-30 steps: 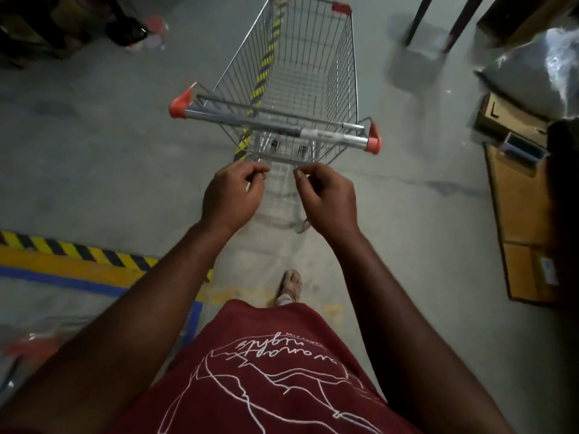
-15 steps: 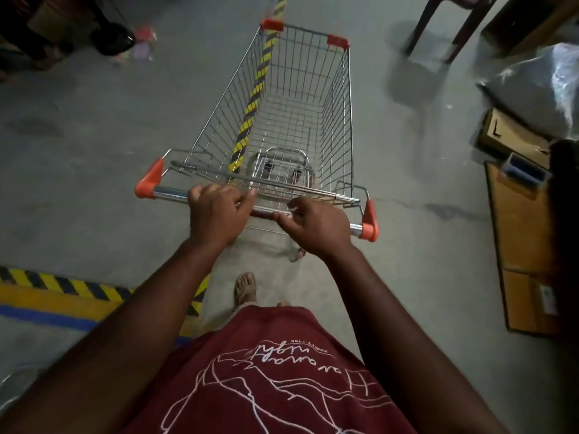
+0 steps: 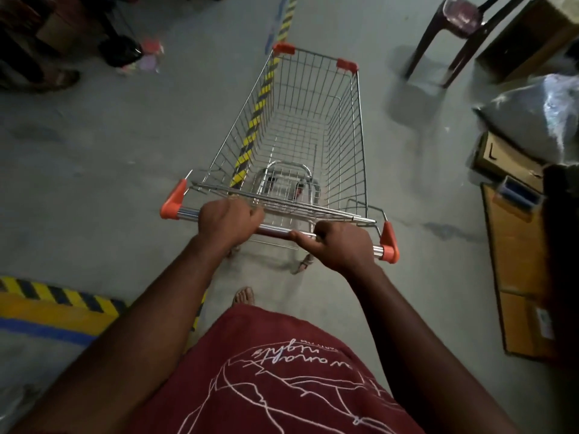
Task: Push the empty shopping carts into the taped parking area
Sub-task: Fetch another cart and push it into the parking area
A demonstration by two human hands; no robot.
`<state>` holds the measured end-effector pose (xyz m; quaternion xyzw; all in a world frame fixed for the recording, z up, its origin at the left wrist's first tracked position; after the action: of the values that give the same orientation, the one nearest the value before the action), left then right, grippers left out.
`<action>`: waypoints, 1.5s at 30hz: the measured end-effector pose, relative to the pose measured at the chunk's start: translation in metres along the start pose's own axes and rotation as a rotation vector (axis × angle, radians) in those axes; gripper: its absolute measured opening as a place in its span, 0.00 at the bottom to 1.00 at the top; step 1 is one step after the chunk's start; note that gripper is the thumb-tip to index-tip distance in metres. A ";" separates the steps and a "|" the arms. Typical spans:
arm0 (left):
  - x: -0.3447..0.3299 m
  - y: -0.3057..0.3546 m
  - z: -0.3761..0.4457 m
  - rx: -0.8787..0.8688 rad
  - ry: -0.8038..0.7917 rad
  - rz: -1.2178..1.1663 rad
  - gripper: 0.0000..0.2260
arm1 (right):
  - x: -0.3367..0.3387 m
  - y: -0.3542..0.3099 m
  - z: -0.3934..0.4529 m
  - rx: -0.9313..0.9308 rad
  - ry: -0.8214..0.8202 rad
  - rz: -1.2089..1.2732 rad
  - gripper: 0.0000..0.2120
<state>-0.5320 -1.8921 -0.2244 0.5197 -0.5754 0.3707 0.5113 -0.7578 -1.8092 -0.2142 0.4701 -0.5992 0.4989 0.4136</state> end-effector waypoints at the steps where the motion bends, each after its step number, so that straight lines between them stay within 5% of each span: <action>1: 0.001 0.004 -0.006 0.034 0.017 0.009 0.31 | -0.002 0.002 -0.004 0.010 -0.002 -0.006 0.41; 14: -0.035 0.098 -0.125 0.153 0.173 0.009 0.26 | 0.001 0.084 -0.098 0.183 -0.016 -0.026 0.38; 28: -0.084 0.205 -0.345 0.178 0.142 0.017 0.26 | -0.022 0.157 -0.335 0.237 0.128 -0.066 0.37; 45: -0.159 0.317 -0.634 0.275 0.156 0.019 0.25 | -0.051 0.231 -0.616 0.400 0.072 -0.135 0.39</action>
<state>-0.7235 -1.1914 -0.2179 0.5489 -0.4828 0.4900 0.4749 -0.9557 -1.1800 -0.2133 0.5638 -0.4402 0.5955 0.3657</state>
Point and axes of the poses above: each hand's wrist, its own z-axis towards the middle knuckle, its own x-axis out of the back of the hand, y = z × x, the point moved 5 cm from there along z, towards the middle knuckle, and after that the axes turned 5 degrees about -y, right-handed, at the moved point
